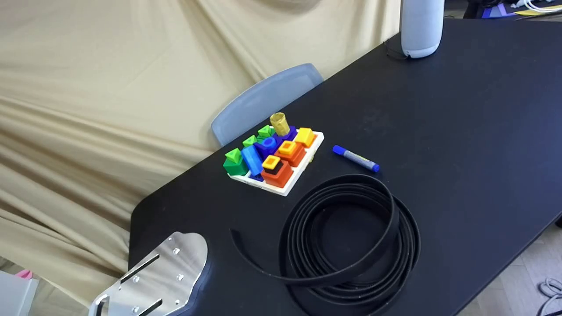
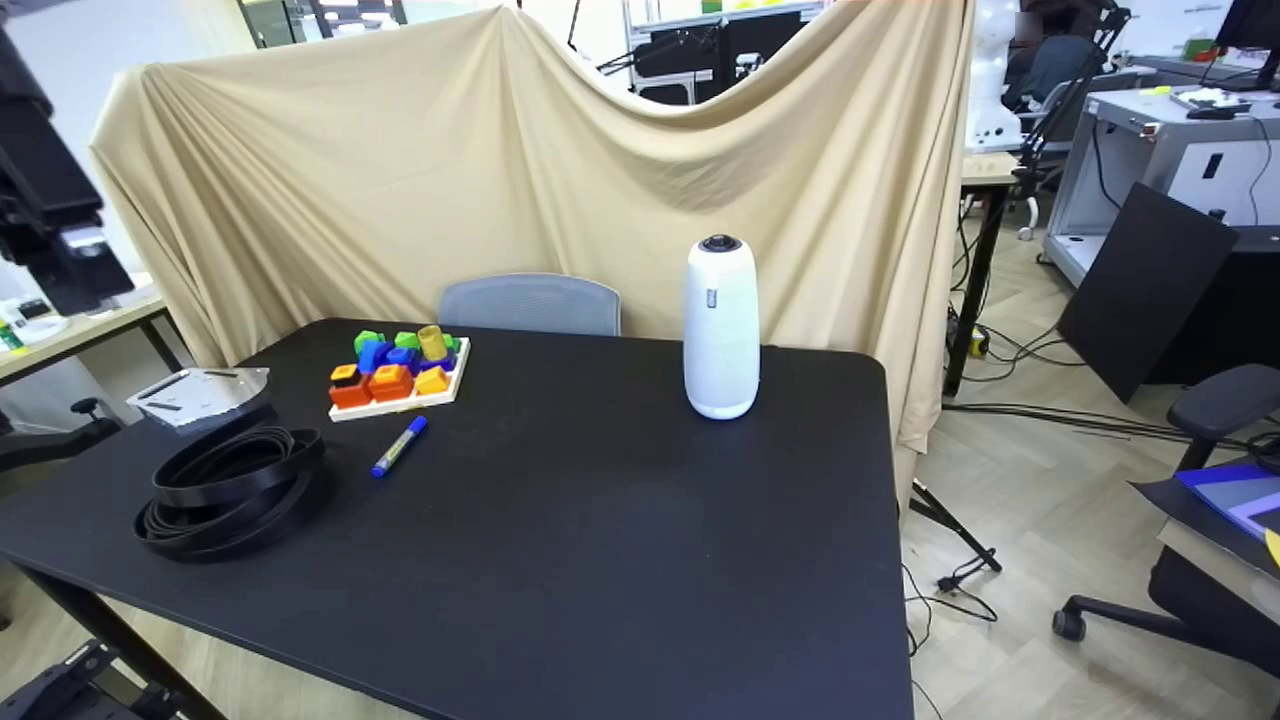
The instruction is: Pick up the marker and put it on the right side of the table
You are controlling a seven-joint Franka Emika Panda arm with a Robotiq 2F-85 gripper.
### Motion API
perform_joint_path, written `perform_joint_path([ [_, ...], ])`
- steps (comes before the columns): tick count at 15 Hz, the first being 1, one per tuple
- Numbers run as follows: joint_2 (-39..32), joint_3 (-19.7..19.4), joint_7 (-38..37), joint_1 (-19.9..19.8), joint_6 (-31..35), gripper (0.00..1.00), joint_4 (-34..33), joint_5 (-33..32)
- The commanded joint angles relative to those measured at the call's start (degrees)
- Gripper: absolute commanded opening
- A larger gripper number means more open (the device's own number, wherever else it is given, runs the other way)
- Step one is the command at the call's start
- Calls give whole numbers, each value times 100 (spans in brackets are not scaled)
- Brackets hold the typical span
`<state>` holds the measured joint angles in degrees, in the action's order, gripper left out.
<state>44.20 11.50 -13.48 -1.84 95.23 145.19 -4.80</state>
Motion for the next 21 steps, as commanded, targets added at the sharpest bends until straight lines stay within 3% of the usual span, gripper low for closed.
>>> perform_joint_path([
  [1, -918, -105, -104, 0, 618, 100, -141, -123],
  [8, -2280, 5, -500, 58, 2255, 100, -366, -258],
  [9, -1969, -144, -173, 150, 2124, 100, -117, -157],
  [14, -2094, -184, -160, 186, 2190, 100, -133, -152],
  [21, -3227, -549, 1684, 532, 4523, 100, -348, -48],
])
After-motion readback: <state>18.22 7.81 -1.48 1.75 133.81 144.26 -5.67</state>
